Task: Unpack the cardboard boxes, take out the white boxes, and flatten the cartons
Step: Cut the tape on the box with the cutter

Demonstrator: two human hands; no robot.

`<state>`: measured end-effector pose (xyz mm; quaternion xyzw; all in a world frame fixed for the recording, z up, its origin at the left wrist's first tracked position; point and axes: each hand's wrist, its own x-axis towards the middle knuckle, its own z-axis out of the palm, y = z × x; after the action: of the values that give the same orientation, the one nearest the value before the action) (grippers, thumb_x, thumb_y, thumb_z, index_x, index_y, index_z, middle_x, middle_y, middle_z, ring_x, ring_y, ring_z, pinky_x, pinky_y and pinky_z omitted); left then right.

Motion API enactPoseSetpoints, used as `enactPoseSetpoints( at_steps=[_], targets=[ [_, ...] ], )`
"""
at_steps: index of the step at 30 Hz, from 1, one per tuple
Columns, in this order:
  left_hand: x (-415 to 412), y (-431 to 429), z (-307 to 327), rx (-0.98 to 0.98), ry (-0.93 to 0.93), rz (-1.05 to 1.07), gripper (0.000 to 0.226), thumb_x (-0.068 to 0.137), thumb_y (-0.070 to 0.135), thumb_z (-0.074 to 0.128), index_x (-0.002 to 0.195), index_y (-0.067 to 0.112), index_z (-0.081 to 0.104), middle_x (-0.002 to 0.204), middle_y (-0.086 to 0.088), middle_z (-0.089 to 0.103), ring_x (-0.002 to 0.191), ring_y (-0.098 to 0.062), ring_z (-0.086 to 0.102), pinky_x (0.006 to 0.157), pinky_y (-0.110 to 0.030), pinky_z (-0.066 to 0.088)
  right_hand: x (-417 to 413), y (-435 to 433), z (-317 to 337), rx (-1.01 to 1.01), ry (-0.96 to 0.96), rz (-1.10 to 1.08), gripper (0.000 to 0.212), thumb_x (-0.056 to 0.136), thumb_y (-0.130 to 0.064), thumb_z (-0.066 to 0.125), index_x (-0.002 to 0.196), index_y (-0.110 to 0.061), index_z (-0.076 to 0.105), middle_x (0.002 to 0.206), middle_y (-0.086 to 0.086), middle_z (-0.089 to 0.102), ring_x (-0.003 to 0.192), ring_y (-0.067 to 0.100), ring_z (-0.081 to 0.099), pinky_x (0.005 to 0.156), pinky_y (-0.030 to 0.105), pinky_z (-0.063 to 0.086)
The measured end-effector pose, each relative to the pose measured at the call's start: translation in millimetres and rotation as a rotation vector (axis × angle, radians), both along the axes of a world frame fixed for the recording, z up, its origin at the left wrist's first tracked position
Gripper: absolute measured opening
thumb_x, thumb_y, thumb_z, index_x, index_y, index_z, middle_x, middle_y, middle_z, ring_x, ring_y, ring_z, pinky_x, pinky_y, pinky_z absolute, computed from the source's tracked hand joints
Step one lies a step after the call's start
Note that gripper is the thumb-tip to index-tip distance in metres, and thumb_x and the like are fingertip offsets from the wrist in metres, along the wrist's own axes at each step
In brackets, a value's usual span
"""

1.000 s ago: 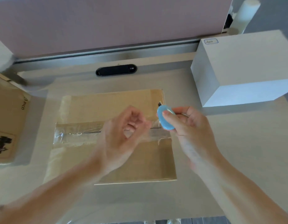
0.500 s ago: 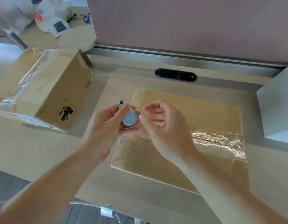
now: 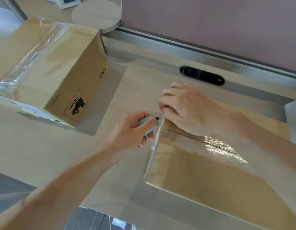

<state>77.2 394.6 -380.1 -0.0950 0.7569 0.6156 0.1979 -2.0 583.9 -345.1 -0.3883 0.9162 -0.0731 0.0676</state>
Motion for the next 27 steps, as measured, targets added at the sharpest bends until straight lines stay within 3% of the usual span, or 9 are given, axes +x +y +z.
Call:
enactPoseSetpoints(
  at_steps=[3, 6, 10, 14, 18, 27],
  targets=[
    [-1.2, 1.4, -7.6, 0.024, -0.028, -0.005, 0.022, 0.106, 0.024, 0.053, 0.097, 0.008, 0.066, 0.062, 0.000, 0.058, 0.052, -0.016, 0.045, 0.046, -0.018, 0.036, -5.4, -9.7, -2.4, -0.026, -0.056, -0.015, 0.021, 0.099, -0.024, 0.043, 0.082, -0.021, 0.055, 0.084, -0.010, 0.053, 0.088, 0.013, 0.045, 0.076, 0.039, 0.046],
    [-2.2, 2.1, -11.2, 0.072, -0.021, -0.012, 0.023, 0.107, 0.024, 0.051, 0.096, 0.010, 0.065, 0.062, 0.001, 0.055, 0.053, -0.015, 0.045, 0.046, -0.018, 0.036, -11.0, -14.0, -6.2, -0.046, -0.072, -0.013, 0.027, 0.097, -0.027, 0.039, 0.074, -0.021, 0.054, 0.077, -0.009, 0.050, 0.082, 0.011, 0.046, 0.071, 0.039, 0.046],
    [-4.7, 4.3, -9.4, 0.084, 0.012, -0.042, 0.023, 0.108, 0.023, 0.050, 0.095, 0.009, 0.064, 0.063, -0.001, 0.053, 0.054, -0.016, 0.045, 0.048, -0.020, 0.037, -16.9, -14.9, -17.7, -0.061, -0.034, 0.029, 0.040, 0.100, -0.031, 0.036, 0.067, -0.022, 0.057, 0.076, -0.009, 0.053, 0.085, 0.013, 0.045, 0.081, 0.032, 0.030],
    [-5.3, 5.8, -11.2, 0.099, 0.020, -0.036, 0.025, 0.108, 0.019, 0.048, 0.099, 0.002, 0.063, 0.063, -0.005, 0.046, 0.052, -0.014, 0.040, 0.047, -0.019, 0.033, -23.2, -17.0, -33.3, -0.106, -0.117, -0.005, 0.053, 0.105, -0.047, 0.028, 0.066, -0.023, 0.055, 0.076, -0.007, 0.057, 0.087, 0.013, 0.050, 0.097, 0.034, 0.029],
    [-7.9, 7.1, -14.7, 0.110, 0.028, -0.049, 0.024, 0.108, 0.015, 0.047, 0.097, -0.001, 0.061, 0.062, 0.001, 0.042, 0.051, -0.009, 0.039, 0.046, -0.018, 0.030, -27.5, -19.6, -42.0, -0.142, -0.051, 0.003, 0.061, 0.105, -0.053, 0.027, 0.062, -0.018, 0.051, 0.061, -0.007, 0.050, 0.069, 0.008, 0.048, 0.091, 0.033, 0.031],
    [-20.7, 6.4, -12.5, 0.011, 0.081, -0.147, 0.028, 0.090, 0.031, 0.050, 0.091, 0.007, 0.062, 0.067, -0.002, 0.044, 0.060, -0.020, 0.039, 0.050, -0.023, 0.032, -29.2, -21.5, -45.7, -0.161, -0.027, -0.025, 0.059, 0.110, -0.043, 0.035, 0.061, -0.014, 0.050, 0.060, -0.003, 0.051, 0.067, 0.018, 0.053, 0.096, 0.038, 0.036]
  ],
)
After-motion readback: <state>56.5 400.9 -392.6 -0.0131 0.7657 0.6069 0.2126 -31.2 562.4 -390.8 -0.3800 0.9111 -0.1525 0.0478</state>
